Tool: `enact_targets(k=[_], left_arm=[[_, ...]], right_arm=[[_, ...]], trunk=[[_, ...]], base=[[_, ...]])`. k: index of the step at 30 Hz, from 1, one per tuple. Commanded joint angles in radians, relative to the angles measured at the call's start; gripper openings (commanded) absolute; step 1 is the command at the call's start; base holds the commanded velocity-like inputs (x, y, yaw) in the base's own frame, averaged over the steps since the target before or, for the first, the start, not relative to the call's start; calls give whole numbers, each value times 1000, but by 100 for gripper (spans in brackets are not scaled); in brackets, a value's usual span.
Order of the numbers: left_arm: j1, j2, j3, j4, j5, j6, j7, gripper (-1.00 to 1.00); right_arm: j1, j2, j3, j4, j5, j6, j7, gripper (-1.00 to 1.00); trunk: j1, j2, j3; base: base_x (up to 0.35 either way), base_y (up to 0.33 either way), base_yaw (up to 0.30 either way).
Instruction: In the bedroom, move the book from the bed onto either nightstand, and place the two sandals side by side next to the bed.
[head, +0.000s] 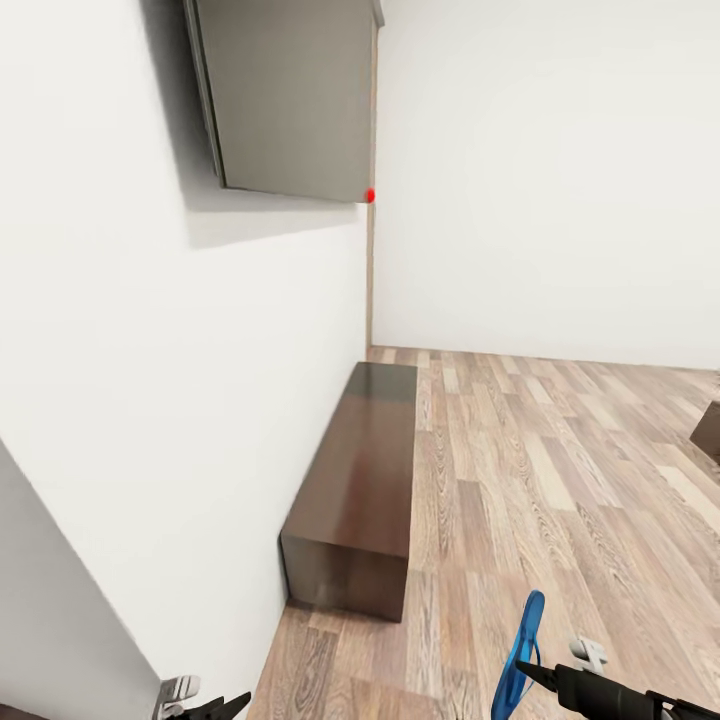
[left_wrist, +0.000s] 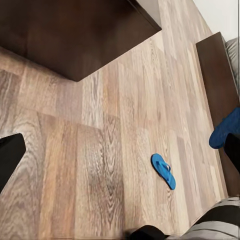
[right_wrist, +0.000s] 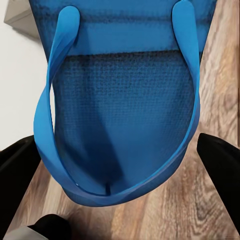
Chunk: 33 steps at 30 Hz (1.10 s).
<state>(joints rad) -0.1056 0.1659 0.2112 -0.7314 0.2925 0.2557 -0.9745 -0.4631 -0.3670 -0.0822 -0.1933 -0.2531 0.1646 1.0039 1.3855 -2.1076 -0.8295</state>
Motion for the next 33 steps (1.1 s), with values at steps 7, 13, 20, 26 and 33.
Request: enact_targets(k=[7, 13, 20, 26, 33], left_arm=[[-36, 0, -3, 0, 7, 11, -3, 100], [-36, 0, -3, 0, 7, 11, -3, 100], [-36, 0, -3, 0, 7, 11, -3, 100], [-36, 0, -3, 0, 7, 11, -3, 100], [-36, 0, -3, 0, 7, 11, -3, 100]], right_arm=[[-1, 0, -8, 0, 1, 10, 3, -100], [0, 0, -8, 0, 1, 10, 2, -100], [-1, 0, -8, 0, 1, 10, 2, -100], [-1, 0, -8, 0, 1, 10, 2, -100], [0, 0, -8, 0, 1, 10, 2, -100]], trunk=[[0, 0, -1], [0, 0, -1], [0, 0, -1], [0, 0, -1], [0, 0, -1]], base=[[0, 0, -264], [0, 0, -281], [0, 0, -282], [0, 0, -282], [0, 0, -282]])
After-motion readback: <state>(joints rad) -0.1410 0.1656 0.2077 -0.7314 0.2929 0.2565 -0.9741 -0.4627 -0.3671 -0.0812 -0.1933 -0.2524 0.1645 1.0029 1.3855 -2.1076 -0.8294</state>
